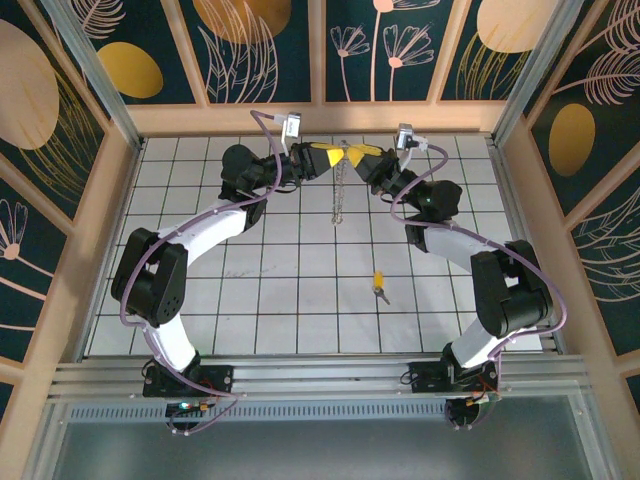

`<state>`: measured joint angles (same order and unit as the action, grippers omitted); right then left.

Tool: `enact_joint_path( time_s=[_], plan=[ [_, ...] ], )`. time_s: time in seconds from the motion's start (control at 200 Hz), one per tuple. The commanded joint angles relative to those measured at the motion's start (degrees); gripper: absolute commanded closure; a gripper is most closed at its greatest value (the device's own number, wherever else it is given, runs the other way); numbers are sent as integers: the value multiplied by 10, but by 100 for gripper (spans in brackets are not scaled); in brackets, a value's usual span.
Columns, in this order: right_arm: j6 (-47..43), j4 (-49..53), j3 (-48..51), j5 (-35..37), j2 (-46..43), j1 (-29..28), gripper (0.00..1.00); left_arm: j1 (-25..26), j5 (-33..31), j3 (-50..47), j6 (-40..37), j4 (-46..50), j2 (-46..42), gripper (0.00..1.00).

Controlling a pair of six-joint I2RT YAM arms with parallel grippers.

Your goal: Put the keys on the keyring

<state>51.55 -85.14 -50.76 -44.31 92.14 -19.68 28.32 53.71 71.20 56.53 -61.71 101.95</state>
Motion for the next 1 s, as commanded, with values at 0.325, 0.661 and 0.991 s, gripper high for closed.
enact_joint_path(
  time_s=[0.325,0.661,0.991],
  plan=[
    [-47,197,43,-9,-127,82,47,4,26,73,-248,269,-34,100],
    [-61,247,62,-62,-151,81,47,4,16,128,-425,470,-61,100],
    [-51,199,59,-86,-116,47,50,4,8,159,-523,582,-61,100]
  ],
)
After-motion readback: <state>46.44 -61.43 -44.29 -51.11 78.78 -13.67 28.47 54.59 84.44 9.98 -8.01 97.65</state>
